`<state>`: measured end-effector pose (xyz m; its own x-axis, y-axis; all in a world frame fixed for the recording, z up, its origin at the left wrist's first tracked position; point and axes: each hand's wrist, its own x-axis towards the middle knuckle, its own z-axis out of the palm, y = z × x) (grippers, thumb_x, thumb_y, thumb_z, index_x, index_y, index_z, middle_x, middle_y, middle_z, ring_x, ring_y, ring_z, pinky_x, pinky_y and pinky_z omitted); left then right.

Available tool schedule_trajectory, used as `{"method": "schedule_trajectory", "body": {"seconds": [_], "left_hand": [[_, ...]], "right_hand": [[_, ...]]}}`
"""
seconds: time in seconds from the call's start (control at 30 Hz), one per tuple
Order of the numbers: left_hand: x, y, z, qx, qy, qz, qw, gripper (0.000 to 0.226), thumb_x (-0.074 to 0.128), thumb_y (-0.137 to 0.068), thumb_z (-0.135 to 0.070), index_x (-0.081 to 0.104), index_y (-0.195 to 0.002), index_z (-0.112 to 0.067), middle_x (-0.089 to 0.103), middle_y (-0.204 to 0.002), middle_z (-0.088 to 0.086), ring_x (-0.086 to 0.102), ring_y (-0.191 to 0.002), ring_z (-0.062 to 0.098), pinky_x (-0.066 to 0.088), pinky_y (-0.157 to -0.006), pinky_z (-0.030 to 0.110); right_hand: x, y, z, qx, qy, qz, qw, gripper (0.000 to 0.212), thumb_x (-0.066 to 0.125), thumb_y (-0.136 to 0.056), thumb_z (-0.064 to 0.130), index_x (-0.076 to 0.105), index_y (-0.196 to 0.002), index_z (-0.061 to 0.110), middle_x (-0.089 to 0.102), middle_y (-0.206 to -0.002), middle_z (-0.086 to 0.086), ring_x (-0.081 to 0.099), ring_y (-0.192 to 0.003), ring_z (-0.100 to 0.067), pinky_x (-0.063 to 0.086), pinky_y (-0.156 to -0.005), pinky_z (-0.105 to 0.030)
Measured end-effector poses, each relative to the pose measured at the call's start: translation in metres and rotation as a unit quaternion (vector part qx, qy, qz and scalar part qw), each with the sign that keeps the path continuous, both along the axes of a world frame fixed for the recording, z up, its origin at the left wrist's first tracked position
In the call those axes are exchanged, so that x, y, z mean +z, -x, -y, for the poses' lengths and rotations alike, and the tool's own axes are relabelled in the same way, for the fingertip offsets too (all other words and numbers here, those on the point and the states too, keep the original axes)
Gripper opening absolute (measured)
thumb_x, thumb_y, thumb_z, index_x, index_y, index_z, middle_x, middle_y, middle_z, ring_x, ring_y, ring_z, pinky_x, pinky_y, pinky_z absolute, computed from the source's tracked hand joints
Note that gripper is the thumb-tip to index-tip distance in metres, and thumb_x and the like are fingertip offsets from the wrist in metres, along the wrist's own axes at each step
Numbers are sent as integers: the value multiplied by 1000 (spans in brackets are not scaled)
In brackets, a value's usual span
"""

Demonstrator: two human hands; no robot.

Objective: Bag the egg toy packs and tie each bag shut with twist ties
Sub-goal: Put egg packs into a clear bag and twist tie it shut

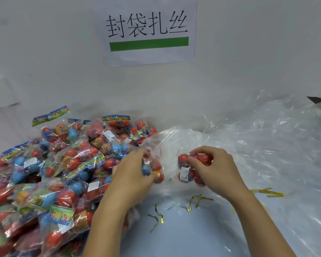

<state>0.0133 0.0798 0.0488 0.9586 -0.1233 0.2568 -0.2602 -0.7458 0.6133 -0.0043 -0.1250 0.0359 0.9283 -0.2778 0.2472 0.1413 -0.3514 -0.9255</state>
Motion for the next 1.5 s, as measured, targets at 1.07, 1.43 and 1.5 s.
{"method": "schedule_trajectory", "body": {"seconds": [1.07, 1.43, 1.5], "left_hand": [[-2, -7, 27, -175, 516, -108, 831, 54, 91, -62, -25, 72, -109, -7, 75, -106, 14, 72, -96, 22, 57, -82, 30], [-10, -3, 32, -123, 435, -113, 885, 41, 86, -65, -41, 60, -95, -31, 71, -110, 7, 73, -94, 23, 59, -77, 39], [-11, -2, 32, -114, 428, -93, 892, 50, 90, -61, -45, 57, -96, -31, 73, -105, 2, 74, -91, 22, 60, -76, 36]], "right_hand": [[5, 1, -5, 27, -85, 15, 996, 11, 77, -86, 19, 75, -93, 28, 72, -68, 3, 64, -53, -9, 49, -47, -20], [8, 0, -6, 160, -249, -54, 954, 22, 51, -105, 28, 72, -111, 29, 74, -108, -17, 74, -99, -31, 58, -91, -51], [9, 1, -6, 186, -293, -78, 935, 36, 50, -98, 51, 72, -115, 29, 71, -114, -19, 72, -105, -31, 54, -98, -55]]}}
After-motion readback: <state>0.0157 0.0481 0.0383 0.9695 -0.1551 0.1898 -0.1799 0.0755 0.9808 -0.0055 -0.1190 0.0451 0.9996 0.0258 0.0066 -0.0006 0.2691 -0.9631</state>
